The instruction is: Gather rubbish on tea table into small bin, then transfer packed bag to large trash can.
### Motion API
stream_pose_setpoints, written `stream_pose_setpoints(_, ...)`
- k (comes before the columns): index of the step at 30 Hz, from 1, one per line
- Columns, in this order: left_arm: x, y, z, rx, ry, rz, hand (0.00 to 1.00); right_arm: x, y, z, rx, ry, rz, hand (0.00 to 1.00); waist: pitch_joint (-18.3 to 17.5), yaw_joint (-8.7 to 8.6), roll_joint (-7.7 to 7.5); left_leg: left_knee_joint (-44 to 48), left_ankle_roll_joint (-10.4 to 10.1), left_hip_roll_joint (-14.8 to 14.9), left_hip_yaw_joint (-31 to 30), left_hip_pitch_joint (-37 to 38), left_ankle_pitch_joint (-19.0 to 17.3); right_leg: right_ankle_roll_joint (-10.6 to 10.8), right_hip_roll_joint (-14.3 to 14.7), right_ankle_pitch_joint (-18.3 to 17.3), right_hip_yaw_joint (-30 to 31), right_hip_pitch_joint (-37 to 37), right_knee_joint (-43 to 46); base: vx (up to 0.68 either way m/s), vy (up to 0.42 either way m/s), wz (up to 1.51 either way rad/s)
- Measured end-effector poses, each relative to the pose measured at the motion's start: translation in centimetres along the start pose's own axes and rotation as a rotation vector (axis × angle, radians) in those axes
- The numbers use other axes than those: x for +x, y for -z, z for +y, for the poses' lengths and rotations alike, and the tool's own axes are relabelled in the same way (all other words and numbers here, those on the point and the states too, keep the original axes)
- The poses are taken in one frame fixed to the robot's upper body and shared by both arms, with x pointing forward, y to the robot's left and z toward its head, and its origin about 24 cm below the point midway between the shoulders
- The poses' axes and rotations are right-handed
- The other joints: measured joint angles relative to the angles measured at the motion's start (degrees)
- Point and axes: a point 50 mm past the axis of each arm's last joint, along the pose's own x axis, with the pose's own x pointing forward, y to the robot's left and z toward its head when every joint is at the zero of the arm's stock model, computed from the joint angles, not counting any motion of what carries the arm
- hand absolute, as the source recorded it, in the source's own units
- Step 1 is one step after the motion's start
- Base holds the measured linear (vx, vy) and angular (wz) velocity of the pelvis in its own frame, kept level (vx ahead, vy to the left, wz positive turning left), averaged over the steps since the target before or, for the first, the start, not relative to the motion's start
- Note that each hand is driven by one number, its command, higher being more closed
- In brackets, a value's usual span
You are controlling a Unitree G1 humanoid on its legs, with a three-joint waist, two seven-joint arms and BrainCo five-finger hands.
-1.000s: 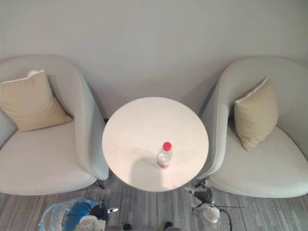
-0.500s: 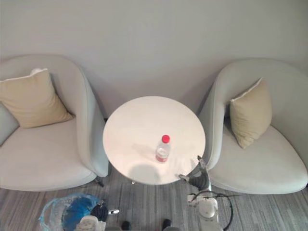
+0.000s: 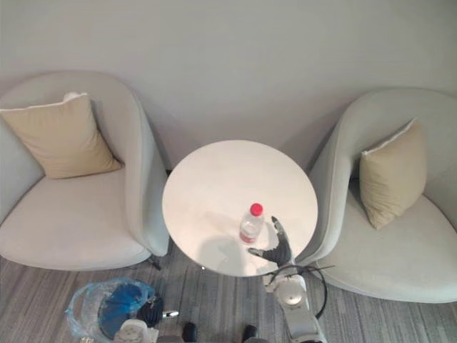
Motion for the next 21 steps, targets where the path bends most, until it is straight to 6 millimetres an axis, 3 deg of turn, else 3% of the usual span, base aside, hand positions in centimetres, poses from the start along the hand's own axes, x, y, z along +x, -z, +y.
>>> stream_pose_setpoints(17,0.0,-0.9,-0.1,-0.018,-0.003,-0.047,0.00,1.9,0.5,-1.6,0.128,0.141,0.067,0.00,2.02,0.73,1.05,-1.84,-0.10,-0.50,-2.76,-2.00,1.83,0.22,-0.33,-0.54,-2.55,-1.47,0.01,-0.02,0.001,0.08)
stream_pose_setpoints(21,0.0,-1.2,-0.1,-0.024,-0.004,-0.063,0.00,3.0,-0.9,-1.7,0.140,0.152,0.026,0.00,2.72,1.73,1.47,-1.82,-0.09,-0.69,-3.33,-2.73,1.84,0.29,-0.44,-0.66,-3.23,-1.84,0.01,0.02,0.012,0.08)
